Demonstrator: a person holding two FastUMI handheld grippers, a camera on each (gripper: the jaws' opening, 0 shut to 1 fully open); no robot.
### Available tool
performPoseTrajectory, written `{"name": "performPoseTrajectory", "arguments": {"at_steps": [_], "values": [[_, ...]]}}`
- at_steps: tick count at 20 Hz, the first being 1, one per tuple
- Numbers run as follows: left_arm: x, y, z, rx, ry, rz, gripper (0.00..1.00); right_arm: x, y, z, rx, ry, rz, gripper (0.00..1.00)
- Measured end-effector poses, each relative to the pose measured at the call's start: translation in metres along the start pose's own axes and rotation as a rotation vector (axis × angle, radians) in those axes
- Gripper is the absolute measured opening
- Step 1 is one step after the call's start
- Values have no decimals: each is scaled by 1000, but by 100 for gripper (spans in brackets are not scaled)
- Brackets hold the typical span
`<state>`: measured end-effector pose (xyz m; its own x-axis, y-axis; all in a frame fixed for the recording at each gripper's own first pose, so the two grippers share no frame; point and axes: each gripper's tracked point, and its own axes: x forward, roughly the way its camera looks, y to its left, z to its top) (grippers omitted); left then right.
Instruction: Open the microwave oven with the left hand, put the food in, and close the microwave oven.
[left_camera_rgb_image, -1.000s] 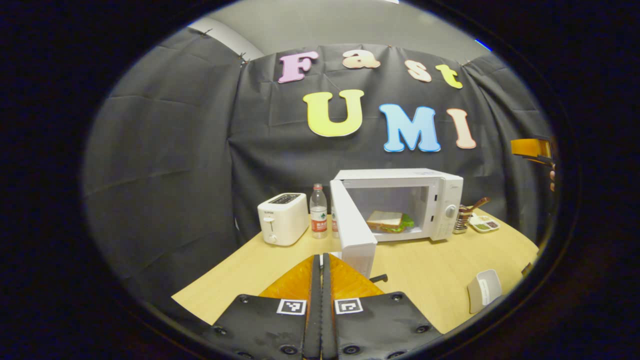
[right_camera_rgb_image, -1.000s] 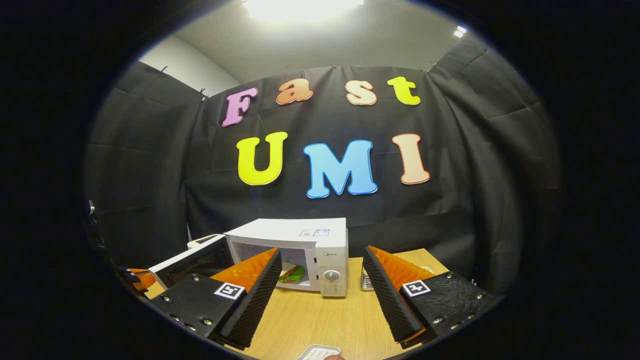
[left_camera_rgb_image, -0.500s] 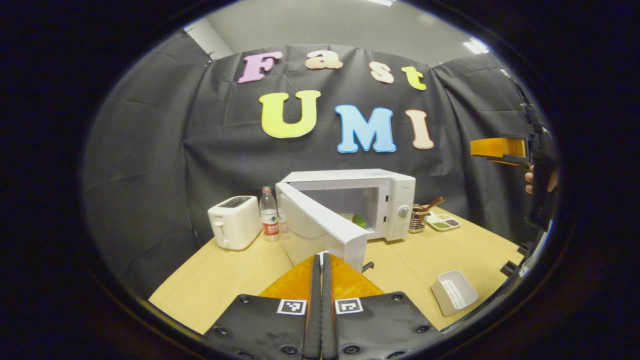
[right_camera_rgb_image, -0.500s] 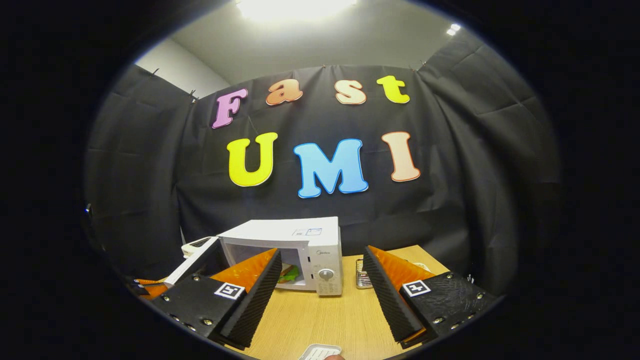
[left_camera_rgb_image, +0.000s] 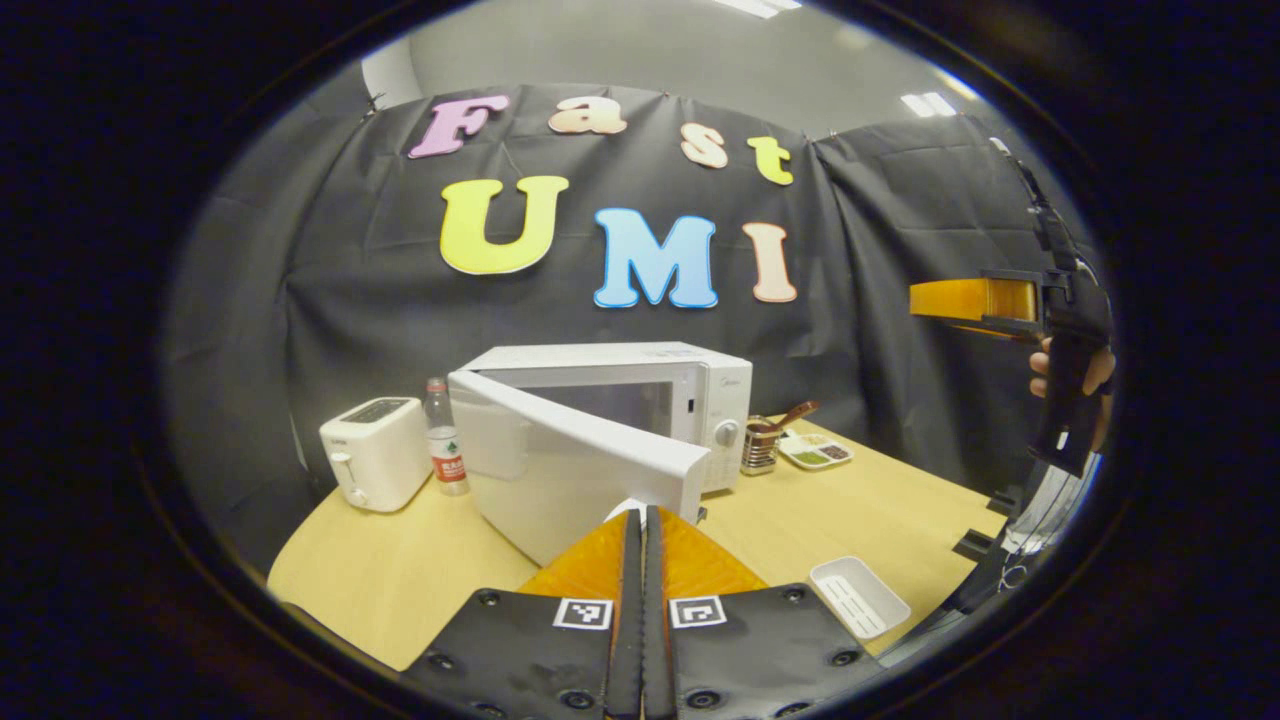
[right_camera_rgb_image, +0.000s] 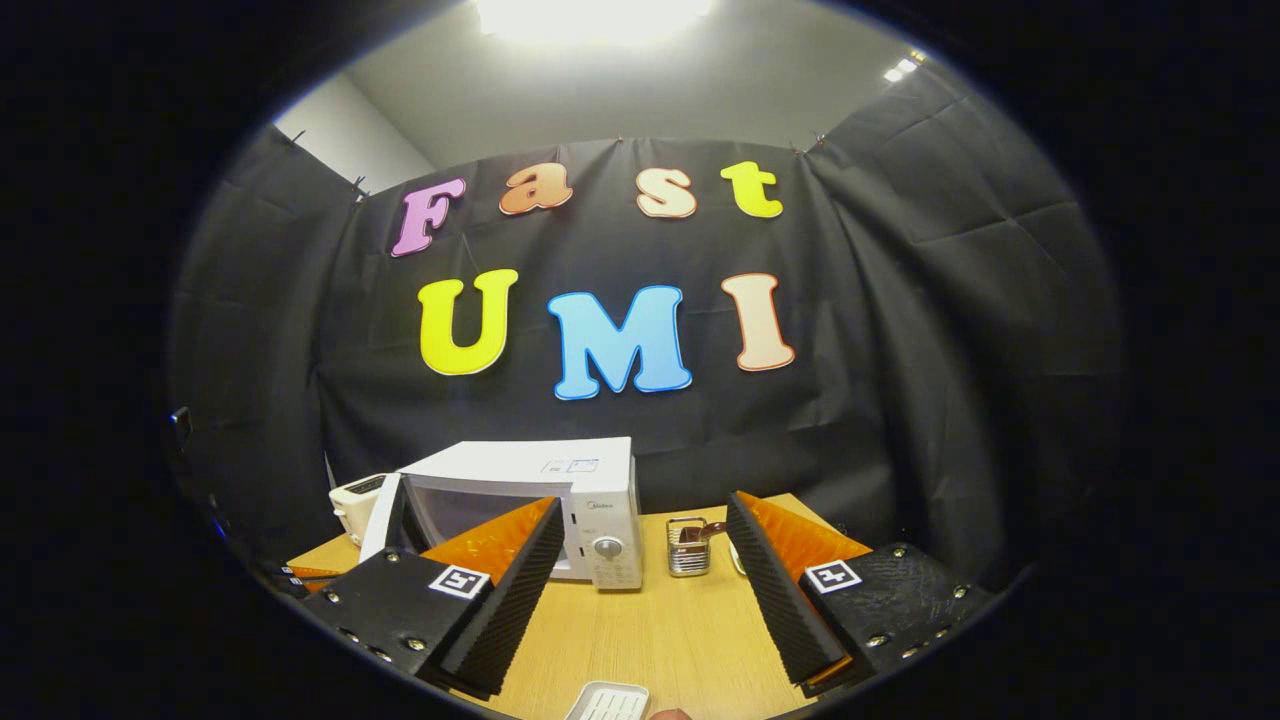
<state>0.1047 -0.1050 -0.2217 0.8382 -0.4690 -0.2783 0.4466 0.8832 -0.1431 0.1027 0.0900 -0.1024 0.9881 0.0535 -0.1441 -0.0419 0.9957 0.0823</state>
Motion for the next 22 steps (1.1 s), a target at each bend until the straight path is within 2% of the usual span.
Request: {"name": "performPoseTrajectory", "arguments": {"at_steps": [15, 22], "values": [[110, -70, 20, 18, -12, -251, 7, -9, -69, 4, -48, 9, -223, 99], [170, -84, 30, 35, -15, -303, 7, -7, -93, -7, -45, 37, -319, 99]]}}
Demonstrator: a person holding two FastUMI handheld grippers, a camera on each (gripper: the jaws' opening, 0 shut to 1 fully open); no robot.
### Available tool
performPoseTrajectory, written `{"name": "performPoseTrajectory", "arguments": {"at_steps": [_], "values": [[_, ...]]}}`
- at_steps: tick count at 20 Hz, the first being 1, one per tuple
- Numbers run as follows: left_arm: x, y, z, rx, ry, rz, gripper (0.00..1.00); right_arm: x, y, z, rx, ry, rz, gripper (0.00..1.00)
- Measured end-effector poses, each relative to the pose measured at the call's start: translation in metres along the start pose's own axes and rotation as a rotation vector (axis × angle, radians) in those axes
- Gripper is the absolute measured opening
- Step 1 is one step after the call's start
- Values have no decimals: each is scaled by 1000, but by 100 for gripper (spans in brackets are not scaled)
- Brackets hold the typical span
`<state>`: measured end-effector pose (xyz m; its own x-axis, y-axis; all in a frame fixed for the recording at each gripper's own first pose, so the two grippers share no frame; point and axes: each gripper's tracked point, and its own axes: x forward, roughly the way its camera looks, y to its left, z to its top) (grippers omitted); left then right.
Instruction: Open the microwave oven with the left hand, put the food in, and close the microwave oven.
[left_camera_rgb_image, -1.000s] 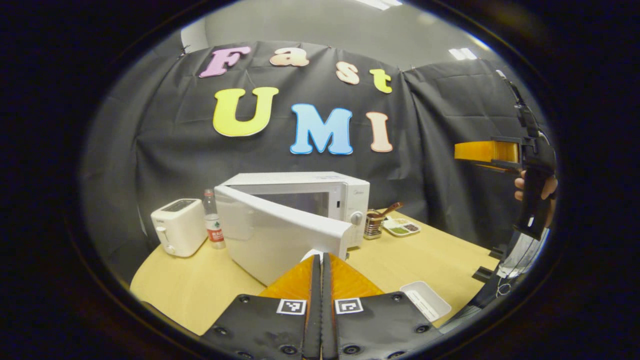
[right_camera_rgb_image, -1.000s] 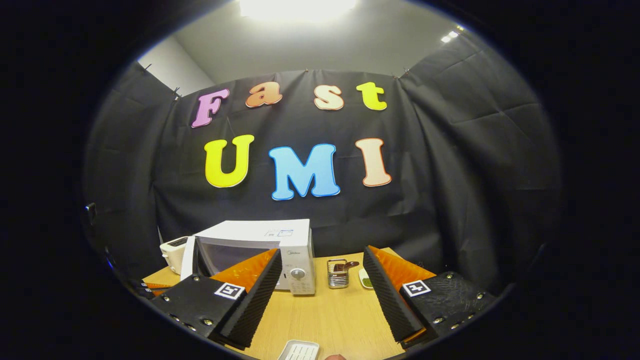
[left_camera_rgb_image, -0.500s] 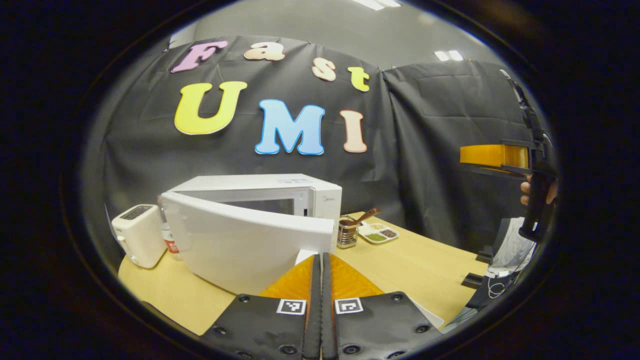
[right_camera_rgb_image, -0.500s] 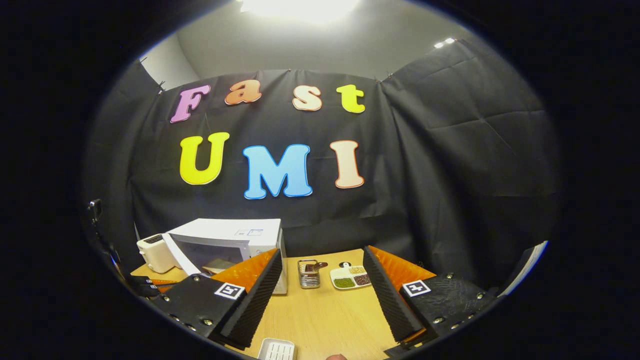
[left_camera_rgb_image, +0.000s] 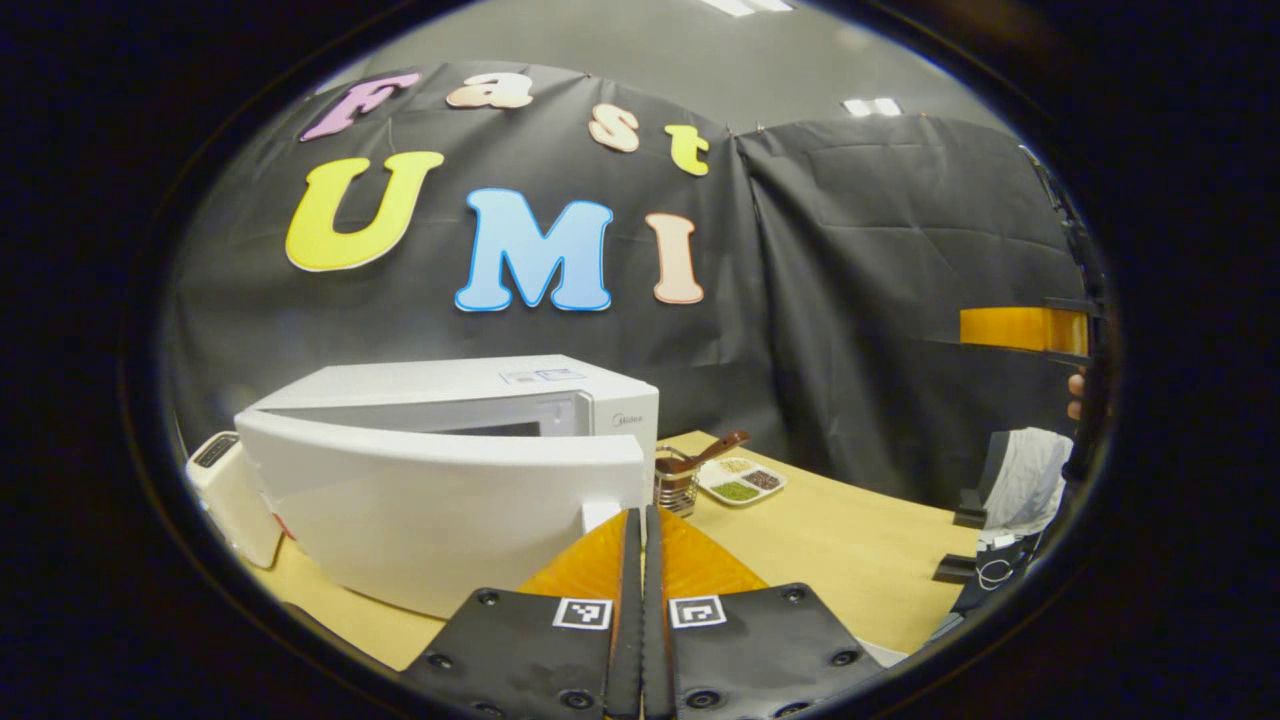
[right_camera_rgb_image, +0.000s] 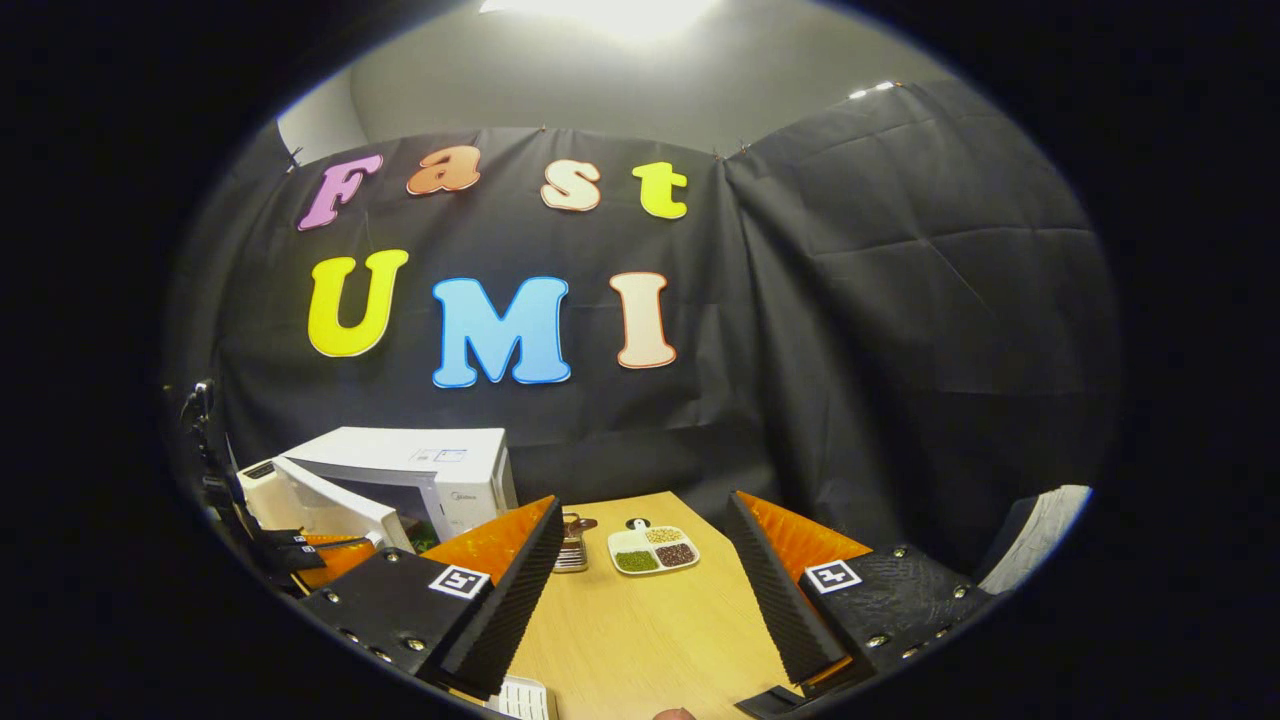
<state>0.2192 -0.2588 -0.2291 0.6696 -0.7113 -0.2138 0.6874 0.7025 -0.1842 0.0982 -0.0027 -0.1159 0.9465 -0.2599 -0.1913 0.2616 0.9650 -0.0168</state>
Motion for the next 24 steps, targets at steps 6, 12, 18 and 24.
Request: {"name": "performPoseTrajectory", "arguments": {"at_steps": [6, 12, 18, 24], "values": [[25, 68, -15, -25, 35, 116, 7, 12, -5, -6, -10, 20, -45, 99], [54, 106, -21, -27, 50, 172, 7, 26, 0, -8, -30, 34, -53, 99], [74, 124, -9, -34, 39, 192, 7, 29, -11, -6, -44, 33, -94, 99], [80, 126, -6, -24, 22, 247, 8, 29, -16, -17, -15, 48, -111, 99]]}}
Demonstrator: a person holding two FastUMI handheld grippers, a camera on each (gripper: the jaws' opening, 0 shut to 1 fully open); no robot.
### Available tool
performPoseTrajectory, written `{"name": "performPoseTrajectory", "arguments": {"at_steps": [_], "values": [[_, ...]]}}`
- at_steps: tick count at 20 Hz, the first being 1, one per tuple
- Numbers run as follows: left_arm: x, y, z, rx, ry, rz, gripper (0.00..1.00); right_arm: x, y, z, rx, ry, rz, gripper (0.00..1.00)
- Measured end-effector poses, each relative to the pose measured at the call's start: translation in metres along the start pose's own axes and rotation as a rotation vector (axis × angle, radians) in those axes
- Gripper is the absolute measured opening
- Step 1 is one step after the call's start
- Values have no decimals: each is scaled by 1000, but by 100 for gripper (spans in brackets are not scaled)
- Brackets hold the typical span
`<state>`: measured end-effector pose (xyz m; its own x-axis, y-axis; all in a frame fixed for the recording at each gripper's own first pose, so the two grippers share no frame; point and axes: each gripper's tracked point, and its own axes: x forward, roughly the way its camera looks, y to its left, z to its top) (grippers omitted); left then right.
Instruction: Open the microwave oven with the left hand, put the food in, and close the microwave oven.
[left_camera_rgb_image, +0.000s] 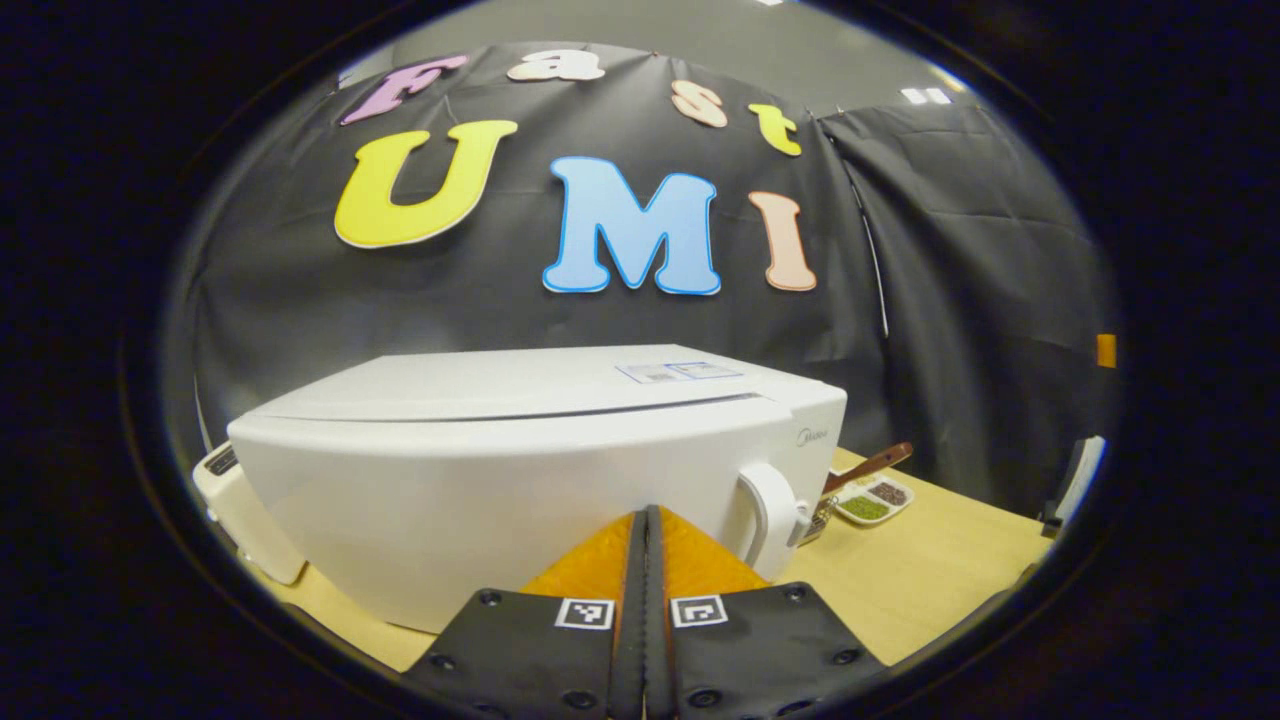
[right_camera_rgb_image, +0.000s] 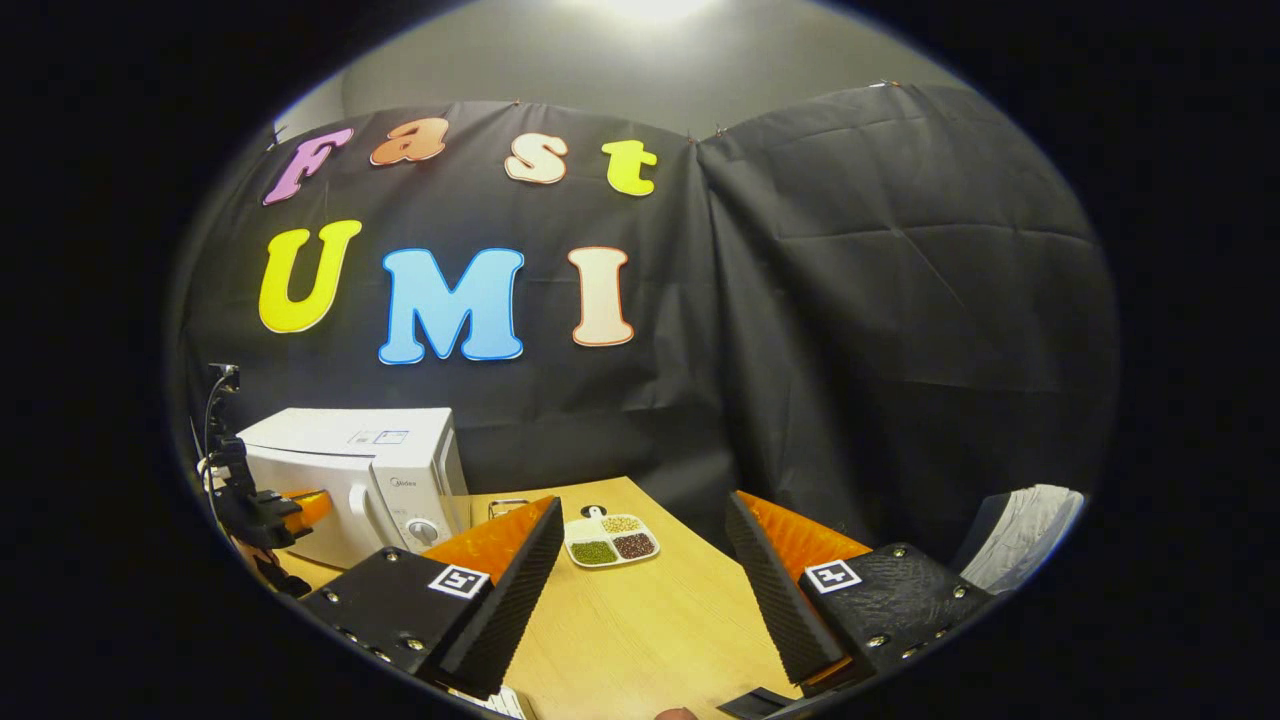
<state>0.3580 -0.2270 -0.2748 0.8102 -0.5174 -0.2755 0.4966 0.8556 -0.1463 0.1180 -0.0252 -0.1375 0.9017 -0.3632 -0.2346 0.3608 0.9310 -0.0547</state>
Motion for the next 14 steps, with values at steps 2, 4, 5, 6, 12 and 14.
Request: {"name": "performPoseTrajectory", "arguments": {"at_steps": [2, 4, 5, 6, 12, 14], "values": [[8, -7, 3, -20, 1, -18, 10, 0, 5, -4, -7, 7, 19, 99], [8, -18, 19, 19, -31, -19, 7, -2, 9, -4, -13, 10, 40, 99], [6, -17, 31, 52, -52, 3, 7, -3, 12, -3, -11, 9, 54, 99], [1, -19, 40, 65, -69, 9, 8, -3, 15, -1, -10, 5, 67, 99], [-47, -33, 56, 12, -79, 35, 7, -5, 29, 12, 22, -39, 181, 99], [-74, -25, 63, 19, -94, 100, 7, -6, 36, 13, 23, -56, 251, 99]]}}
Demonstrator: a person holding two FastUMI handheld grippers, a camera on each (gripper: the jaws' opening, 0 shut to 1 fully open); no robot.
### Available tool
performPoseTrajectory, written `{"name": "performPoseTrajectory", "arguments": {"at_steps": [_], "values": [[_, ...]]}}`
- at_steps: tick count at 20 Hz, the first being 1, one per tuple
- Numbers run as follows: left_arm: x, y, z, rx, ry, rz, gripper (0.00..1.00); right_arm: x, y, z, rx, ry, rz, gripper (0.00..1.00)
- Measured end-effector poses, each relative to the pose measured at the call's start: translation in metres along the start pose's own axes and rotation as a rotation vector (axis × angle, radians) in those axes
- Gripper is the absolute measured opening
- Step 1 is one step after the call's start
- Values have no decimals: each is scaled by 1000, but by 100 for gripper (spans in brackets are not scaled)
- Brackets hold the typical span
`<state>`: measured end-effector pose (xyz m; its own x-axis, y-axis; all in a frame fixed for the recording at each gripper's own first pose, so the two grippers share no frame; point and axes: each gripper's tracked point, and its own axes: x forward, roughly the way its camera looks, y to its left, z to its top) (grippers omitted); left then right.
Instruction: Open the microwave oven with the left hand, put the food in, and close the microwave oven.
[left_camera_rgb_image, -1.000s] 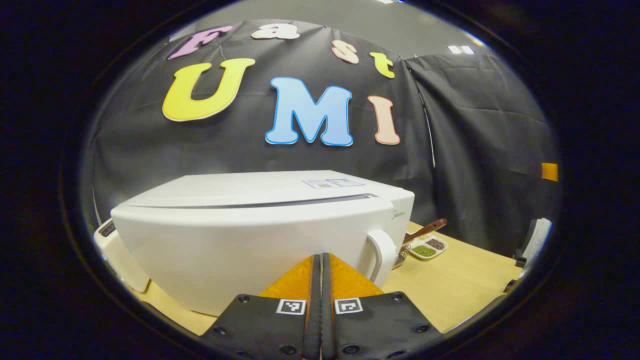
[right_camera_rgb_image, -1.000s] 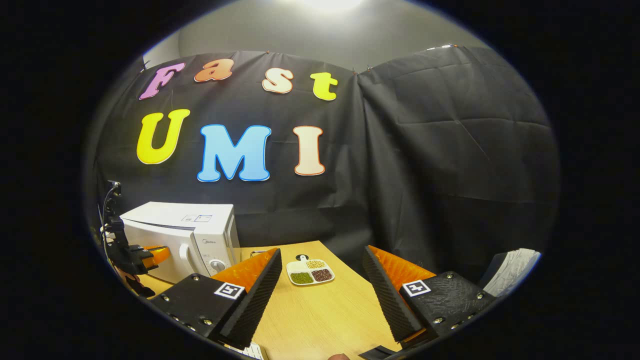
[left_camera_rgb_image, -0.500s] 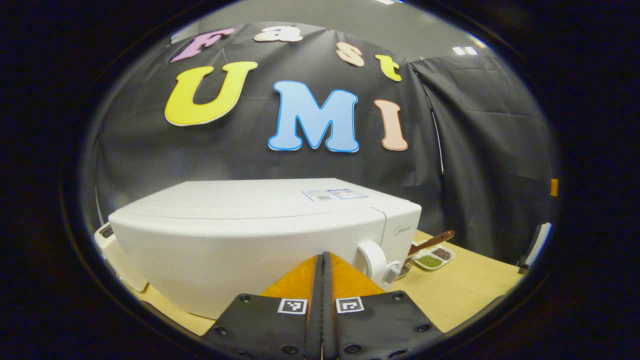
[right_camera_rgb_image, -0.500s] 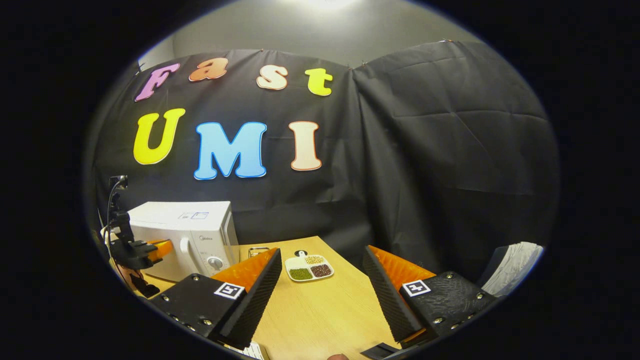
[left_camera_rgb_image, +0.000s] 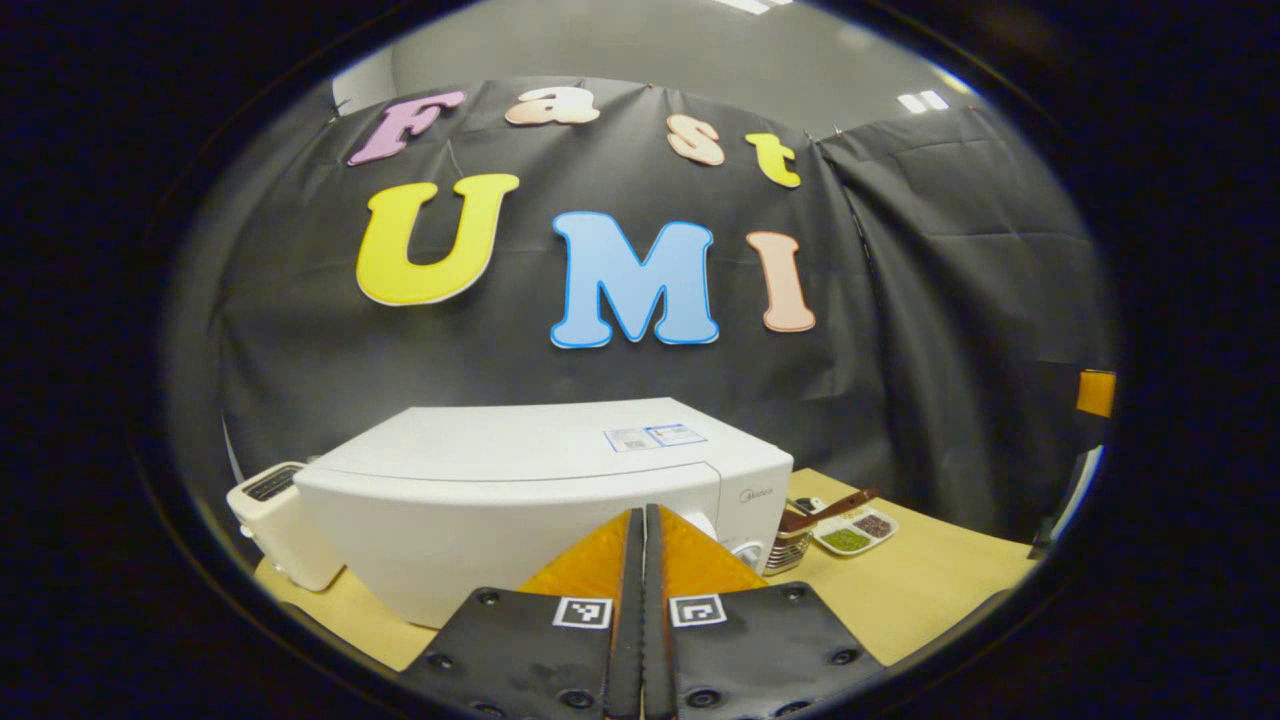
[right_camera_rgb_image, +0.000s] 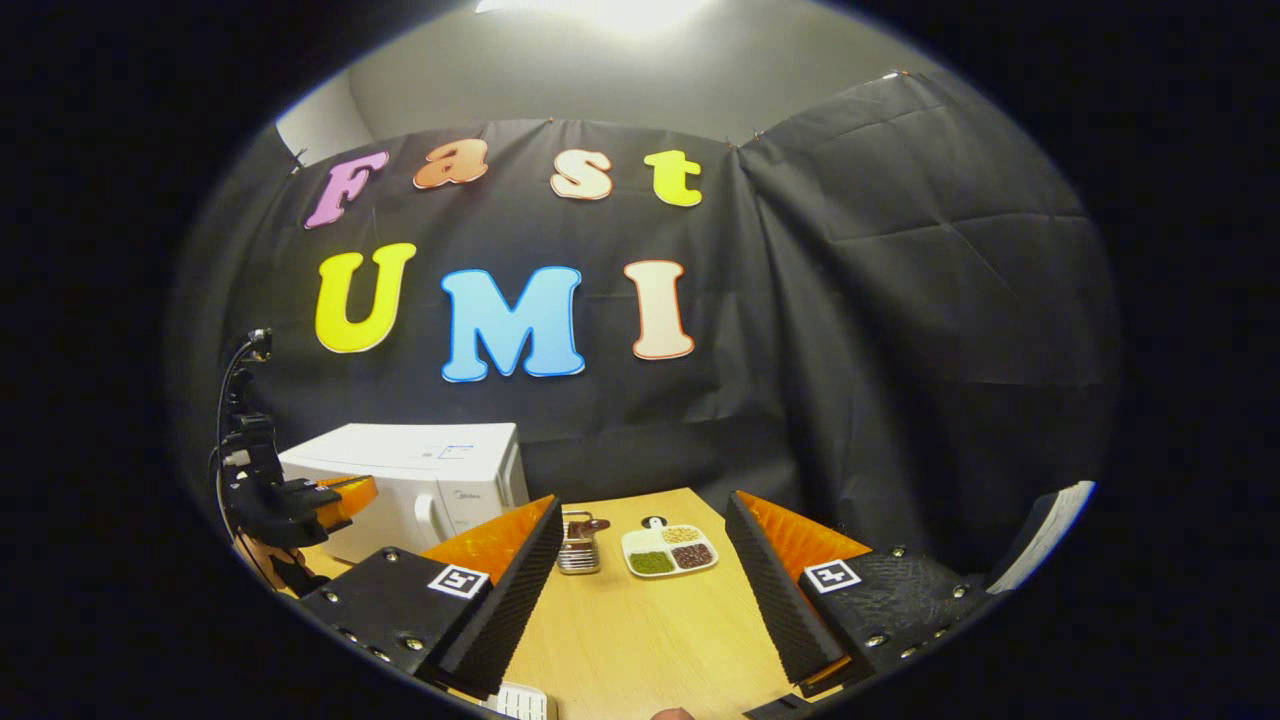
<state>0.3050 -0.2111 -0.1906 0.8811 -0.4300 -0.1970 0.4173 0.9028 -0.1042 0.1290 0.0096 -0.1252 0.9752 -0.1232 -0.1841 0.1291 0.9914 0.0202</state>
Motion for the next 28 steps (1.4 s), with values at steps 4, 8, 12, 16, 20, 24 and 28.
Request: {"name": "performPoseTrajectory", "arguments": {"at_steps": [4, 8, 12, 16, 20, 24, 28], "values": [[-60, 8, 8, 3, -25, 101, 6, -4, 4, 11, -14, -32, 108, 99], [-122, 16, 13, 17, -29, 206, 7, -16, 4, 18, -12, -59, 207, 99], [-186, 6, 24, 26, -44, 285, 7, -33, 0, 23, 13, -75, 289, 99], [-229, -18, 35, 29, -62, 305, 7, -46, -3, 27, 27, -90, 336, 98], [-251, -34, 52, 47, -93, 282, 7, -56, -2, 29, 17, -99, 343, 99], [-265, -29, 65, 54, -121, 266, 7, -69, 6, 38, 13, -126, 326, 98], [-283, -19, 69, 49, -133, 231, 14, -85, 19, 43, -4, -144, 305, 99]]}}
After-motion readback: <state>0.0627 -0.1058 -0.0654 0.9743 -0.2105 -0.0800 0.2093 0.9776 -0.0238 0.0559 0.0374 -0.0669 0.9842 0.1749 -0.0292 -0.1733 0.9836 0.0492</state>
